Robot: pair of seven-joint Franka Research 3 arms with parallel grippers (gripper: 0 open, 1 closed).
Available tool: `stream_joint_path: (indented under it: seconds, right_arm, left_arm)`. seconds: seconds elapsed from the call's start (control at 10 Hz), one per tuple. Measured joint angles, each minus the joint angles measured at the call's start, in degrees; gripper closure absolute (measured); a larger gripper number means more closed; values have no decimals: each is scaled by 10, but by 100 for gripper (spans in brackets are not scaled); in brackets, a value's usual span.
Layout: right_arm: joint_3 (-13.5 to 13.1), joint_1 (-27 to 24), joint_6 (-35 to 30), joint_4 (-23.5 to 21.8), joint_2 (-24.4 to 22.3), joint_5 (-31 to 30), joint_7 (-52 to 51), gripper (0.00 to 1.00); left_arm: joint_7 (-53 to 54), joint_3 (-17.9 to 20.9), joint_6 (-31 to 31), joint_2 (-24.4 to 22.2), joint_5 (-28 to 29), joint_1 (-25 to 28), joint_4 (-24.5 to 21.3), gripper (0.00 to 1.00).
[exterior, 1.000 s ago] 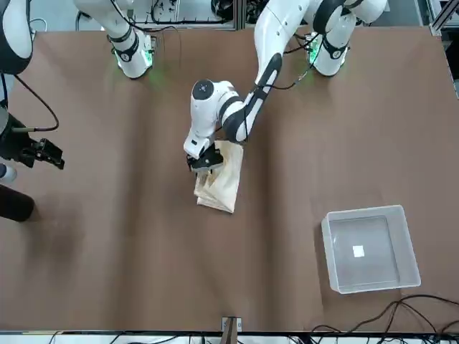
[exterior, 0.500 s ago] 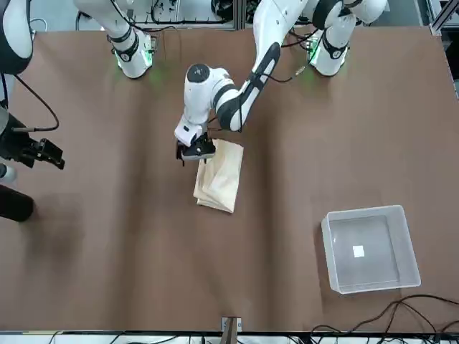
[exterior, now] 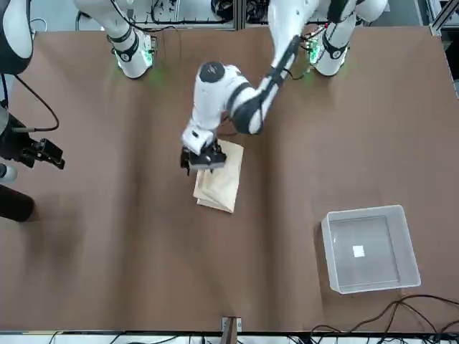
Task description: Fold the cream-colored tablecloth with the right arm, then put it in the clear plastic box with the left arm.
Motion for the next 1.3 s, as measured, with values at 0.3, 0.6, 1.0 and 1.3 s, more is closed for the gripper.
stream_joint_path:
  seconds: [0.3, 0.6, 1.0, 1.3]
  right_arm:
    - [0, 0, 0, -1, 0, 0, 0, 0]
    - [0, 0, 0, -1, 0, 0, 0, 0]
    - [0, 0, 0, -1, 0, 0, 0, 0]
    - [0, 0, 0, -2, 0, 0, 0, 0]
  left_arm:
    - [158, -35, -44, -64, -74, 93, -68, 1]
    - [301, -136, -29, -70, -129, 220, -149, 1]
    - [630, -72, 48, -69, -400, 214, -251, 1]
    - [790, -47, 48, -65, -542, 214, -282, 3]
